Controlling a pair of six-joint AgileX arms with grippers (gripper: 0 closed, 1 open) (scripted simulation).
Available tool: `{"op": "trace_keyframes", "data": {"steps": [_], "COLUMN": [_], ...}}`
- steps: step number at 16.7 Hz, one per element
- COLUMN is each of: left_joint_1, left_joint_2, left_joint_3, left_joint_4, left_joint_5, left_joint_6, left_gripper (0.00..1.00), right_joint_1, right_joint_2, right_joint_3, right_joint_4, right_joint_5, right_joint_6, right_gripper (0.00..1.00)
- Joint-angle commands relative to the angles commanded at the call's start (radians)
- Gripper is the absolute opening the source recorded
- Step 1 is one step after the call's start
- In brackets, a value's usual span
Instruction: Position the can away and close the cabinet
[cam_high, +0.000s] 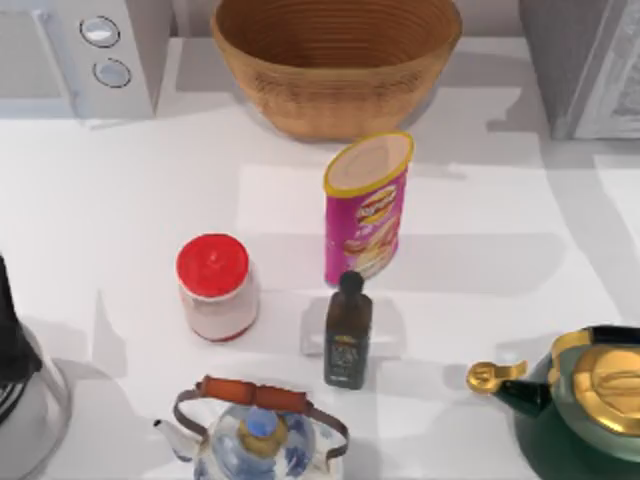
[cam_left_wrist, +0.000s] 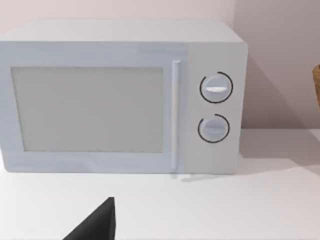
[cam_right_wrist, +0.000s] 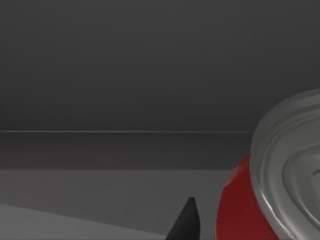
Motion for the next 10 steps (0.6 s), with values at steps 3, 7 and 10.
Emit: {"op": "trace_keyframes", "data": {"steps": [3,7,10], "left_joint_1": [0.0,0.0,0.0], "left_joint_2": [0.0,0.0,0.0], "left_joint_3": [0.0,0.0,0.0], "left_joint_4": [0.0,0.0,0.0], "left_joint_5": [0.0,0.0,0.0], "left_joint_6": [0.0,0.0,0.0], "left_gripper": [1.0,1.0,1.0], "right_joint_1": [-0.001,-0.013,-0.028], "right_joint_2": [0.014,0.139,0.292], "right_joint_3": [0.001,0.155,0.367], "right_joint_4": [-0.002,-0.042,-0.093], "right_joint_5": [0.0,-0.01,-0.023], "right_joint_6": [0.002,0.003,0.006], "right_gripper": [0.0,0.0,0.0]}}
